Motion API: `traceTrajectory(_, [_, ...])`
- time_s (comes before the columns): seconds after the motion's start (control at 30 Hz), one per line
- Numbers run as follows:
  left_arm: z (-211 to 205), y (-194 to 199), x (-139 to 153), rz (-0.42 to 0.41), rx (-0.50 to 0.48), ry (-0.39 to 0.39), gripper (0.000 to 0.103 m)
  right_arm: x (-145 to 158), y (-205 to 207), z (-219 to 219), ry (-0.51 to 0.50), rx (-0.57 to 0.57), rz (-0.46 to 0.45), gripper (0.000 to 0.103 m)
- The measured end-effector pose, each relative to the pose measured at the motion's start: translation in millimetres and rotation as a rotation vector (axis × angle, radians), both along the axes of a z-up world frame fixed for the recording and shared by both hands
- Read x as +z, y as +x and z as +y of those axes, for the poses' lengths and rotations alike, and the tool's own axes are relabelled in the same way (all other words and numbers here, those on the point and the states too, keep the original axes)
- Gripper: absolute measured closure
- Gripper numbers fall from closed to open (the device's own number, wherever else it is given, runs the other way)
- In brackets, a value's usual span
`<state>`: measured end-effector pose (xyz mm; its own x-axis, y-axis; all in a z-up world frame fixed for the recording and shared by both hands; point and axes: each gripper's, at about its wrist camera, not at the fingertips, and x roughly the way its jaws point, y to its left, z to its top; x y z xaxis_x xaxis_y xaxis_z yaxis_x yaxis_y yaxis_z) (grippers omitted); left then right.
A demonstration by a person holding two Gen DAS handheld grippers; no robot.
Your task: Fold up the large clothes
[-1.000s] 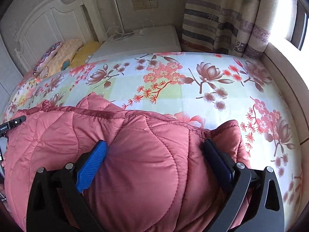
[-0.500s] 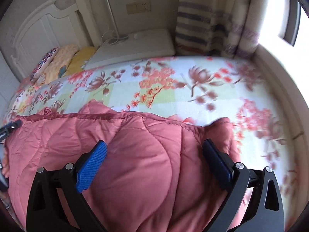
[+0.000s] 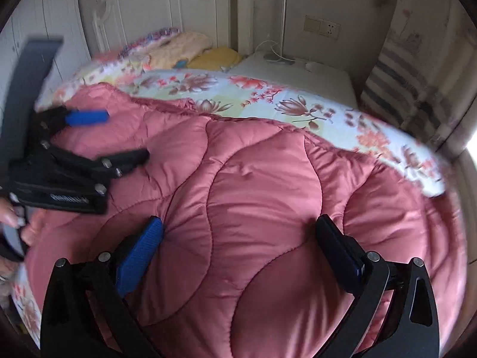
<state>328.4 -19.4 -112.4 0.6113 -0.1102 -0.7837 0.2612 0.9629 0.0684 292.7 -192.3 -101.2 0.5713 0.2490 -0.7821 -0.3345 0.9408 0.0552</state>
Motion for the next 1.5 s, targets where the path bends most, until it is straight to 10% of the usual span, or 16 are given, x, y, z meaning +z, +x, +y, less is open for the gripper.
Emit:
traceTrajectory(0.5, [12,2,3,0.020,0.019,-0.021,0.002,-6,5,-6,0.062,-0.006,0.005,0.005])
traceTrajectory(0.73, [57,-61,54,-0.166,0.085,-0.043,0.002,34,-40,-12,0.102,-0.041,-0.037,0.005])
traceTrajectory(1.07, [84,-43,11,-0.097,0.165,0.054,0.002,1,-69,31,-0.026,0.090,-0.065,0.004])
traceTrajectory(1.37, [41,-80,59,-0.215,0.053,0.000,0.002,53,-77,-9,-0.059,-0.052,-0.161,0.005])
traceTrajectory(1.5, [3,-67,32,-0.162,-0.034,0.069,0.002,35,-48,-68,-0.043,-0.271,-0.053,0.005])
